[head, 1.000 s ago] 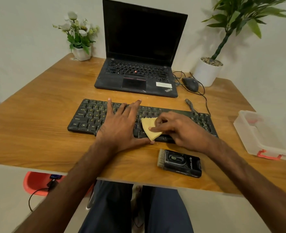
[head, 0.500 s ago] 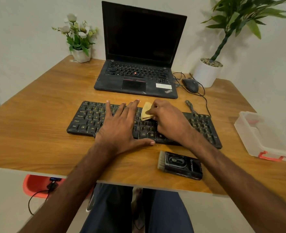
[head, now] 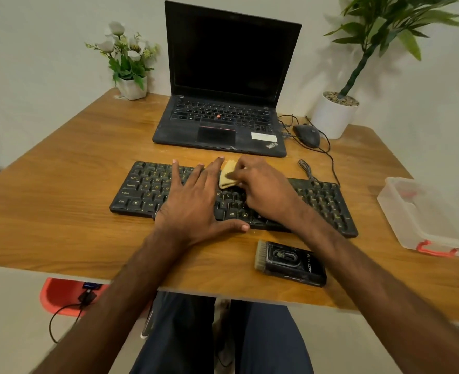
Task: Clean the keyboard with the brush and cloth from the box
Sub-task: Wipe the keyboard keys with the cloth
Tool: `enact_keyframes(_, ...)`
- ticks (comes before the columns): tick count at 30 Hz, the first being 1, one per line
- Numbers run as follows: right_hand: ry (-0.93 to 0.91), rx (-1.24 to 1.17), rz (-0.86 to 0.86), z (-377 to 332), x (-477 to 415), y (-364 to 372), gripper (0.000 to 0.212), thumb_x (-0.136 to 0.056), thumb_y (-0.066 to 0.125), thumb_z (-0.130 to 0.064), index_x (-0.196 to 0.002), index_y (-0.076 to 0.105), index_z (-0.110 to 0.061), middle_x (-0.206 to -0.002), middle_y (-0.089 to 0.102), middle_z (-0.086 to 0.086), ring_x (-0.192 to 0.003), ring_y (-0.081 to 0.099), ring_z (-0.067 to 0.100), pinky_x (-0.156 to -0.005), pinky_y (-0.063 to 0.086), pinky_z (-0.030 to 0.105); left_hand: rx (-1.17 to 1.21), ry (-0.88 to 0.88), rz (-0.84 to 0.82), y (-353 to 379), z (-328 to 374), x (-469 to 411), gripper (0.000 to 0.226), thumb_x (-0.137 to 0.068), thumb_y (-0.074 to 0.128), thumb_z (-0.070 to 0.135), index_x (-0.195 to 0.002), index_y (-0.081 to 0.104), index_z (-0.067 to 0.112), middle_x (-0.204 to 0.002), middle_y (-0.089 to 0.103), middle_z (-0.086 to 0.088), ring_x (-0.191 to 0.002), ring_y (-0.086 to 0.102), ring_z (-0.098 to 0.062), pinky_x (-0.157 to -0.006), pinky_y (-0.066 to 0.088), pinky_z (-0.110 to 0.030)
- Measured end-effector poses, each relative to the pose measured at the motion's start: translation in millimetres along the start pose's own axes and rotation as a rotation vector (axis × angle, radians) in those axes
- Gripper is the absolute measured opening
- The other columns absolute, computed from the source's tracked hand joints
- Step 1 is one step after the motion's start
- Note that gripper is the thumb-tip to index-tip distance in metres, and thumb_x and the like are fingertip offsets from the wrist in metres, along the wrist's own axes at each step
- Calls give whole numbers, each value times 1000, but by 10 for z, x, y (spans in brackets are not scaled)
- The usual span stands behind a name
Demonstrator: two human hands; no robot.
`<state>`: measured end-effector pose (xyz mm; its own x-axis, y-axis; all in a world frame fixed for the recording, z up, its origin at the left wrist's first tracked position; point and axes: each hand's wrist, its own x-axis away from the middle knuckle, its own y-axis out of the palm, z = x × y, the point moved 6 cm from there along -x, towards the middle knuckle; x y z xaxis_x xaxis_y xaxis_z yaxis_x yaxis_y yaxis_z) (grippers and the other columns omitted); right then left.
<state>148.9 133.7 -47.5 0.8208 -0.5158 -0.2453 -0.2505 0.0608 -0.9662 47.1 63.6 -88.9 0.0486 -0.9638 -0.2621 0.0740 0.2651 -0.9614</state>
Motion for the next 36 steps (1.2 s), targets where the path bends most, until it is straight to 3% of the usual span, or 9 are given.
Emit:
enact_keyframes(5, -182, -67, -122, -159, 139, -39, 32, -92, 62, -15, -123, 65, -21, -112, 55, -5, -105, 48, 11, -84, 45, 29, 21, -7, -21, 16, -21, -17, 139, -58, 23, 105, -153, -21, 15, -166, 11, -7, -153, 13, -27, -118, -6, -65)
enact_keyframes(8, -248, 91, -108, -143, 128, -124, 34, -92, 63, -19, -125, 64, -25, -114, 56, -5, -103, 49, 12, -80, 43, 27, 22, -14, -26, 14, -18, -5, 138, -59, 25, 105, -153, -23, 16, -166, 12, -7, -153, 13, -26, -118, -6, -64)
enact_keyframes(10, -197, 214, 4, 0, 21, -222, 36, -89, 67, -20, -126, 64, -23, -117, 57, -1, -104, 50, 15, -81, 40, 25, 11, -10, -21, 3, -5, 6, 136, -61, 24, 104, -152, -24, 15, -166, 14, -8, -152, 14, -27, -118, -6, -65)
enact_keyframes(12, -44, 157, 116, 148, -45, -286, 38, -89, 66, -17, -127, 62, -19, -118, 56, 3, -106, 50, 17, -82, 43, 25, 11, -10, -20, -1, 0, 15, 133, -64, 22, 103, -153, -23, 15, -165, 18, -10, -152, 17, -27, -118, -5, -65)
enact_keyframes(15, 55, 81, 77, 141, -53, -102, 41, -90, 63, -11, -130, 60, -16, -119, 53, 3, -109, 49, 17, -91, 49, 32, 15, -4, -12, 7, -11, 3, 130, -66, 18, 101, -154, -20, 13, -164, 20, -11, -151, 19, -28, -118, -4, -65)
enact_keyframes(23, -227, -199, -110, 17, 386, -63, 33, -90, 60, -5, -117, 70, -22, -108, 58, -4, -102, 49, 11, -85, 43, 29, 78, -21, -24, 58, -85, -15, 116, -71, -11, 92, -157, -11, 14, -161, 30, -12, -150, 22, -27, -118, -4, -64)
enact_keyframes(27, -321, -20, -113, 133, 498, -156, 40, -87, 50, -13, -120, 68, -27, -113, 60, -2, -102, 52, 15, -82, 40, 32, 22, -30, -46, 68, -68, -16, 110, -76, -6, 88, -158, -9, 14, -161, 29, -13, -151, 20, -27, -117, -5, -66)
enact_keyframes(32, -70, 213, -14, 818, 386, -304, 43, -84, 64, -2, -119, 69, -27, -115, 60, 2, -105, 54, 22, -84, 46, 40, 8, -32, -44, 40, -41, 1, 109, -78, -3, 88, -158, -4, 14, -161, 27, -12, -151, 20, -27, -117, -5, -66)
enact_keyframes(36, -14, 99, 164, 682, 317, -313, 34, -88, 58, -11, -119, 70, -19, -112, 61, 6, -100, 53, 22, -78, 40, 31, 0, -37, -52, 41, -40, -5, 111, -76, -6, 89, -158, -7, 15, -164, 21, -9, -152, 16, -26, -117, -5, -66)
